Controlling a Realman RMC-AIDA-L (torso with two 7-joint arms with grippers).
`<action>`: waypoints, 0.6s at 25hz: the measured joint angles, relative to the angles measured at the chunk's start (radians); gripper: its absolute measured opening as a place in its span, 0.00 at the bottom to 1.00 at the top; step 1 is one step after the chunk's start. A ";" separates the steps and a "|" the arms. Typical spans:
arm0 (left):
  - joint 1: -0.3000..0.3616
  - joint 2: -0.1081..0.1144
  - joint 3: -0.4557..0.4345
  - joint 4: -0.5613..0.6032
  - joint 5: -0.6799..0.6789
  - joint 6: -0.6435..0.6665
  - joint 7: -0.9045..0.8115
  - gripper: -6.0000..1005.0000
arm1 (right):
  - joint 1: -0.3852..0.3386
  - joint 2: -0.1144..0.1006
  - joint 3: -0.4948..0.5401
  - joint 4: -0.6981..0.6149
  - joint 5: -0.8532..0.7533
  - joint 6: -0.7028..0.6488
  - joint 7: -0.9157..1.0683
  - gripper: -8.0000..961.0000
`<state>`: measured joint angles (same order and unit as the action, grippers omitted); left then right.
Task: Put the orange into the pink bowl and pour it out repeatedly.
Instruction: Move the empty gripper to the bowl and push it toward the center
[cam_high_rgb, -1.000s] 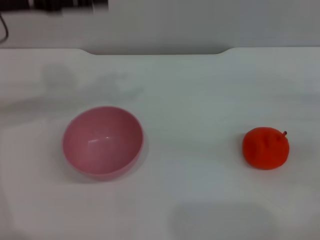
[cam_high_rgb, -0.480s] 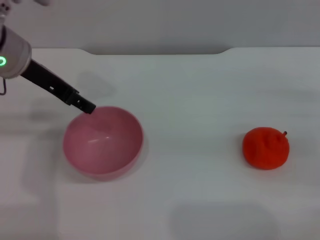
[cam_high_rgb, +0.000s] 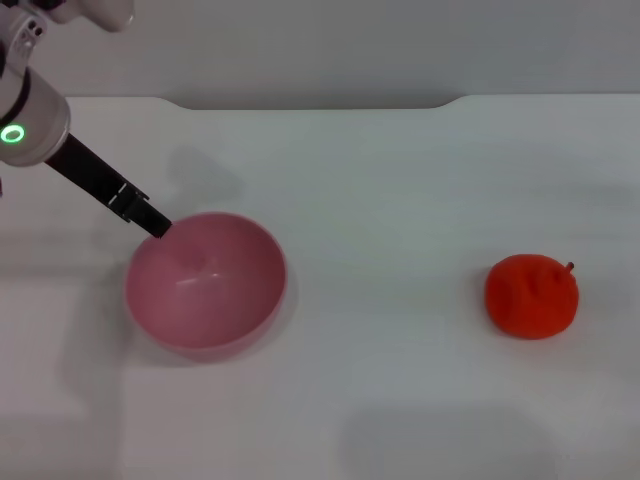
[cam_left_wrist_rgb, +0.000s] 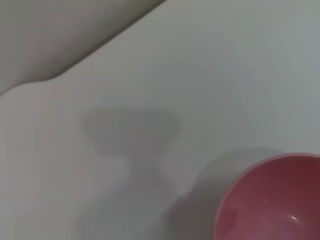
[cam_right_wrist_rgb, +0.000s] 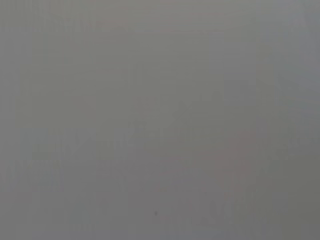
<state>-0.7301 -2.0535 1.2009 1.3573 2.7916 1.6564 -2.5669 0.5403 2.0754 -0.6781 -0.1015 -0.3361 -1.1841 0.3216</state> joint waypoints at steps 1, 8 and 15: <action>-0.001 0.000 0.001 -0.006 0.000 0.000 -0.002 0.79 | 0.000 0.000 0.000 0.000 0.000 0.000 0.000 0.66; 0.005 -0.006 0.018 -0.080 -0.003 -0.061 -0.007 0.79 | 0.000 0.000 -0.010 0.006 0.000 0.000 0.001 0.66; 0.008 -0.007 0.046 -0.184 -0.005 -0.184 -0.014 0.79 | 0.000 0.000 -0.022 0.006 0.000 0.000 0.000 0.66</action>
<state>-0.7218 -2.0609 1.2470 1.1736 2.7870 1.4725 -2.5814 0.5400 2.0755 -0.7002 -0.0950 -0.3359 -1.1842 0.3221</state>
